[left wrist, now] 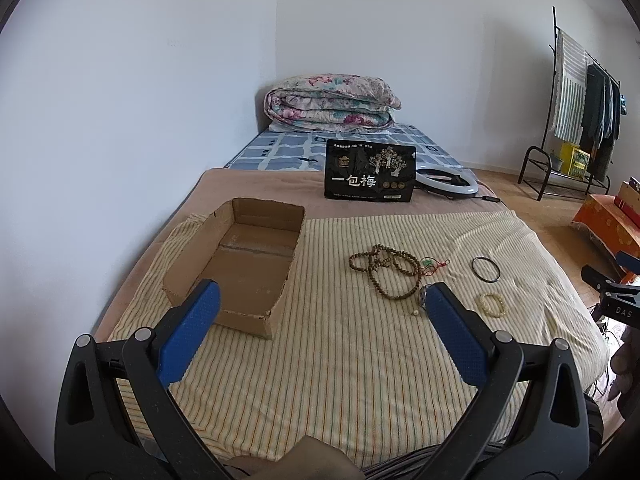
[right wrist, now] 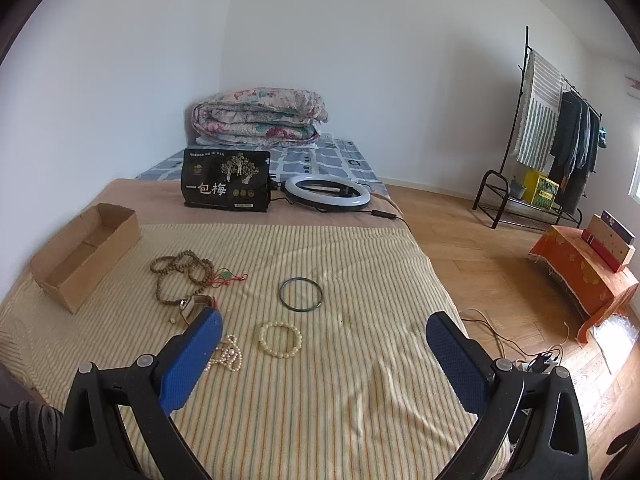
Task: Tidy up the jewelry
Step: 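Grasp the brown-strap watch with the left tool while the right tool grasps the cream bead bracelet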
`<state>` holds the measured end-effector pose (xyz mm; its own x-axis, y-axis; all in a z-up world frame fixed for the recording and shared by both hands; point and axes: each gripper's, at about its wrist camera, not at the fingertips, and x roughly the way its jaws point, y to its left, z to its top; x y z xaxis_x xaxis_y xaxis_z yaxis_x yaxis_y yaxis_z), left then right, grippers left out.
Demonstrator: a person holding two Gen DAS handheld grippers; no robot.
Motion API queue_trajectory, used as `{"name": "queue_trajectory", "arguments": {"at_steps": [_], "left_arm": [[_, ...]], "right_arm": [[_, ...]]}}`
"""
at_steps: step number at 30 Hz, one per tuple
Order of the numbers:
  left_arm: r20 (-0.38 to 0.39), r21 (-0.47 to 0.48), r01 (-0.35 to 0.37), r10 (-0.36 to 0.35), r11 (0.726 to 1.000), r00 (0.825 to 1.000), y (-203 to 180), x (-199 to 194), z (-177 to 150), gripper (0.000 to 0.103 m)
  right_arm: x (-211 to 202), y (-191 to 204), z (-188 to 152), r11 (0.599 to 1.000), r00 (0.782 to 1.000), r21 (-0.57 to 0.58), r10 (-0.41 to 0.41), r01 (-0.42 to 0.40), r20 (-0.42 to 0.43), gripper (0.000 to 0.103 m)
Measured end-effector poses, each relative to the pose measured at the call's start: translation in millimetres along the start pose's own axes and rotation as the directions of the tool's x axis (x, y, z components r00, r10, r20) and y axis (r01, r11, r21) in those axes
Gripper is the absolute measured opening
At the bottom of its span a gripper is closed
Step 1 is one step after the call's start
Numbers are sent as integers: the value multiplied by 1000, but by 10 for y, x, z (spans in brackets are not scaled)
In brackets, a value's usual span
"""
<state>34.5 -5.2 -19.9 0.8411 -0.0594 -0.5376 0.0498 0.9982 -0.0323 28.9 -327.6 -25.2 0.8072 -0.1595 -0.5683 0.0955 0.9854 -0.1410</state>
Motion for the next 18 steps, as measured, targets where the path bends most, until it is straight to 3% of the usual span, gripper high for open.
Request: {"name": "queue_trajectory", "arguments": {"at_steps": [7, 14, 18], "left_arm": [[-77, 22, 81, -79, 996, 994, -177, 415, 28, 103], [-175, 32, 160, -153, 987, 973, -453, 908, 30, 83], [-220, 50, 196, -181, 979, 958, -619, 1180, 10, 81]], "right_arm": [[302, -55, -27, 997, 999, -62, 34, -37, -41, 103], [686, -207, -86, 998, 993, -50, 33, -39, -112, 103], [909, -230, -148, 997, 989, -78, 7, -19, -147, 103]]}}
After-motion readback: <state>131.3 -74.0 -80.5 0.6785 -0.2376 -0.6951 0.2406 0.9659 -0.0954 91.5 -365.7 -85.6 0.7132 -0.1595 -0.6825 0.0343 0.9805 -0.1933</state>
